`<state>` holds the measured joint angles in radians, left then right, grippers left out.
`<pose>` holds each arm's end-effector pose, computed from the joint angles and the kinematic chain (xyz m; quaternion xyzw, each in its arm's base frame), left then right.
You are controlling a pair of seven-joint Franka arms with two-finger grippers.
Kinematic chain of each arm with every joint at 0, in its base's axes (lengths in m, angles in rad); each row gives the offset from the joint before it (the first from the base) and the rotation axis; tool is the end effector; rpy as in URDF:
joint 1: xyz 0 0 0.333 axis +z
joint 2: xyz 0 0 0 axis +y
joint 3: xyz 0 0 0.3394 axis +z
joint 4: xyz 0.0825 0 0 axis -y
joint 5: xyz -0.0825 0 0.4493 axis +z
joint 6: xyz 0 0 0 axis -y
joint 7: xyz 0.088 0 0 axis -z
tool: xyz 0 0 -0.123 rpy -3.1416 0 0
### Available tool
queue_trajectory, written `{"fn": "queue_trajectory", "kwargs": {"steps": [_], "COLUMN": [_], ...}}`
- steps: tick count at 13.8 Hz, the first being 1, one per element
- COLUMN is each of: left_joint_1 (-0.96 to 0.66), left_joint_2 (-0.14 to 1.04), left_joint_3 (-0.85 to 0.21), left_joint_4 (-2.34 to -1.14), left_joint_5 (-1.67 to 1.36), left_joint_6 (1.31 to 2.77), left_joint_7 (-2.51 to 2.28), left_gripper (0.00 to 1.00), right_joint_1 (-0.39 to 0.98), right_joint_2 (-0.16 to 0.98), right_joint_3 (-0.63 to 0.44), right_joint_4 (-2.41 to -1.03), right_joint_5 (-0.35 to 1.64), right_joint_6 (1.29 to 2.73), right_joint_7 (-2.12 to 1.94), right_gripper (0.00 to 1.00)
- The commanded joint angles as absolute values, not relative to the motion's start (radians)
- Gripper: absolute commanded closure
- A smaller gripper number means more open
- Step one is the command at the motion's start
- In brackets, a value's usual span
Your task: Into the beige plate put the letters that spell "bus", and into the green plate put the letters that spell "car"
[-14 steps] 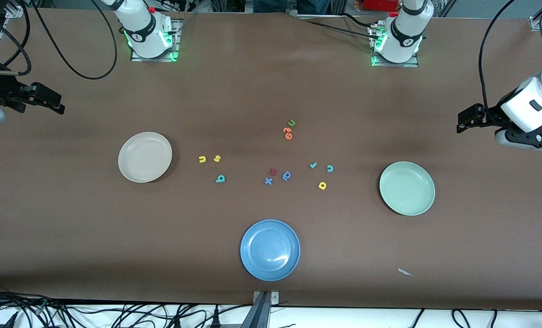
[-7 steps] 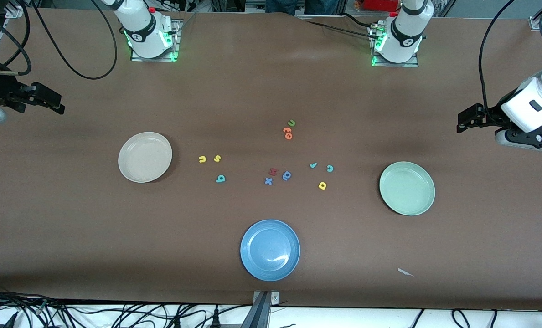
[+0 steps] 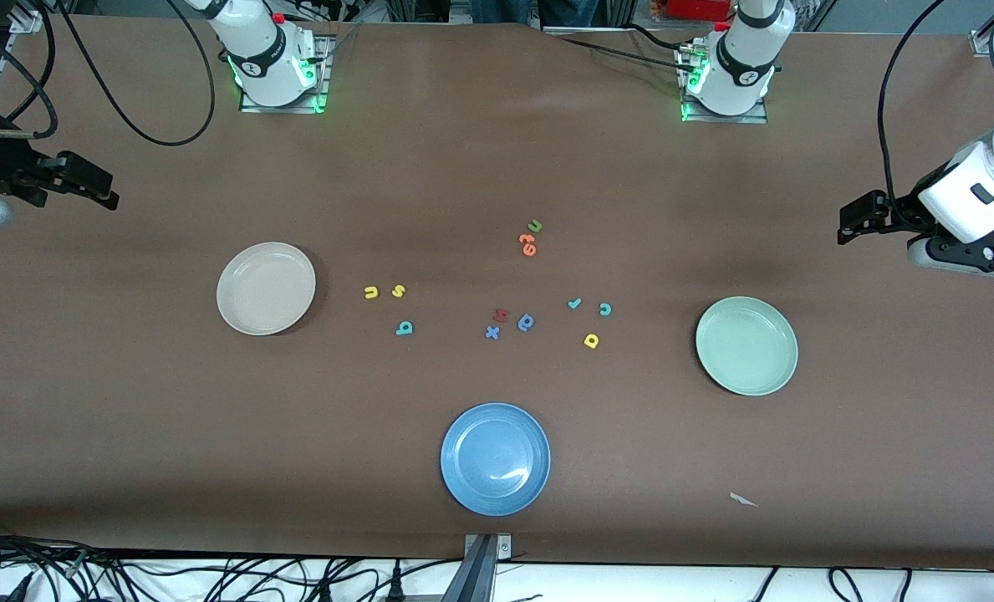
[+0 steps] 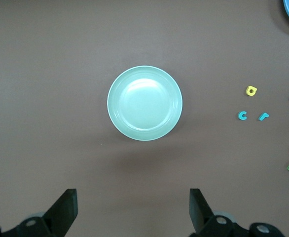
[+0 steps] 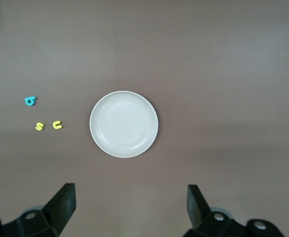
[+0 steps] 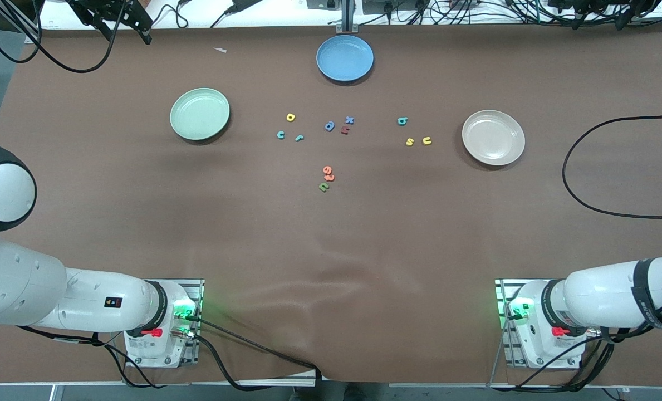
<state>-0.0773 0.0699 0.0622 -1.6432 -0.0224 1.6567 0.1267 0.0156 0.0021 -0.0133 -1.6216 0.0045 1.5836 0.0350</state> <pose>0.6432 -0.0134 0.5561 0.9971 -0.0696 -0.0276 0.0105 0.6192 0.0020 0.6044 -0.9997 0.0164 0.0201 0.0019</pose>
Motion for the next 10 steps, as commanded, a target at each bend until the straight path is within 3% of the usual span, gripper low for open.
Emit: {"fn": "queue_trajectory", "kwargs": {"steps": [1,10], "left_joint_1": [-0.077,-0.077], "left_joint_2": [0.06,0.077], "left_joint_3": [0.058,0.058], "left_joint_4": [-1.652,-1.649], "left_joint_5": [0.011,0.009], "left_joint_6": [1.666,1.671], "left_joint_7": [0.133,0.12], "left_gripper": [0.0,0.0], "right_joint_1": [0.014,0.011], "right_joint_2": [-0.002,0.003], "right_joint_3": [-0.012,-0.018], "right_joint_4": [-1.618,-1.618], "right_joint_5": [0.015,0.018], "right_joint_6": [1.575,1.575], "right_joint_7": [0.038,0.04], "right_gripper": [0.0,0.0]}}
